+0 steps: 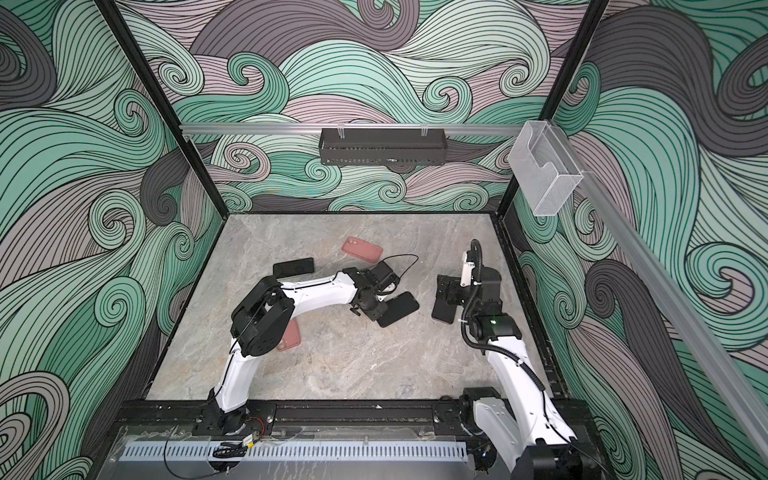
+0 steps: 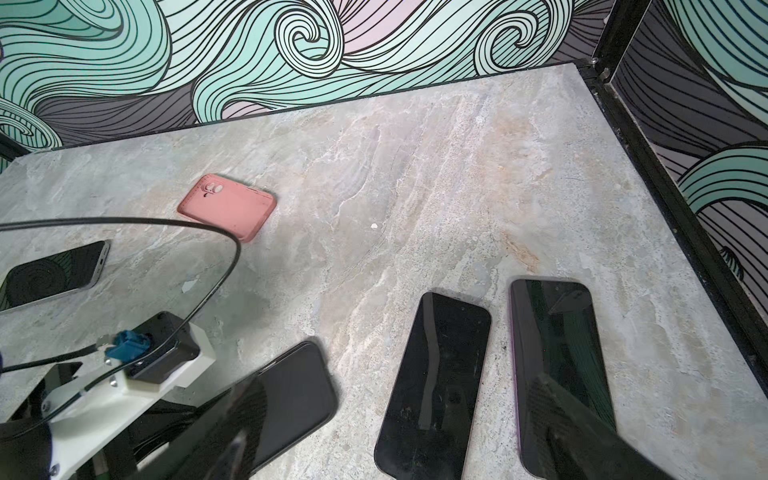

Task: Put the phone into the phone case

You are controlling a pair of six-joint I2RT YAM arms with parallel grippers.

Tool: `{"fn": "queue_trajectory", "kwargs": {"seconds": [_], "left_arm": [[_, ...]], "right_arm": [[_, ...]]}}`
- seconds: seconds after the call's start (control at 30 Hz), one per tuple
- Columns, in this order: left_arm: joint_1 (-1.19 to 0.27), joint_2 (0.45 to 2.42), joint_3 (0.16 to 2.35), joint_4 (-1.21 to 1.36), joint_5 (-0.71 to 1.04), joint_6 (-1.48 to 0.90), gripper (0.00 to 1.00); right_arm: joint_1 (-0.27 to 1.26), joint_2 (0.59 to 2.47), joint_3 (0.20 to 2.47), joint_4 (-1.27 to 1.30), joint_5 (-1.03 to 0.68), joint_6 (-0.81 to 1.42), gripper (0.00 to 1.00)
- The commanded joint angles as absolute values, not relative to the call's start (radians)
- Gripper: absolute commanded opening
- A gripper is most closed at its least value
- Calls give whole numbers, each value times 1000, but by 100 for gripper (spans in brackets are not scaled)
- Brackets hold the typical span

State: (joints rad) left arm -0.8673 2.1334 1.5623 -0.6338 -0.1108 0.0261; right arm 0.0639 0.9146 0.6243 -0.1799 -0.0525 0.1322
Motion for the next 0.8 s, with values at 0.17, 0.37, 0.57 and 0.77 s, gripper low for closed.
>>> {"fn": "queue_trajectory", "kwargs": {"seconds": [0.17,0.37,0.57,0.77], "left_arm": [[-833,2019,1461,-631,-237,323,0],[-794,1943,1384,-572,-160,541,0],[-720,1933,1387,-553,-83,665,0],[-669,2002,1417,-541,-49,759,0]], "right_arm": [[71,922,632,-179,-85,147,98],[78,939,629,-182,-102,152,98],[90,963,633,-188,-165,155,96],[138,1042,673,-225,-223,133,94]]}}
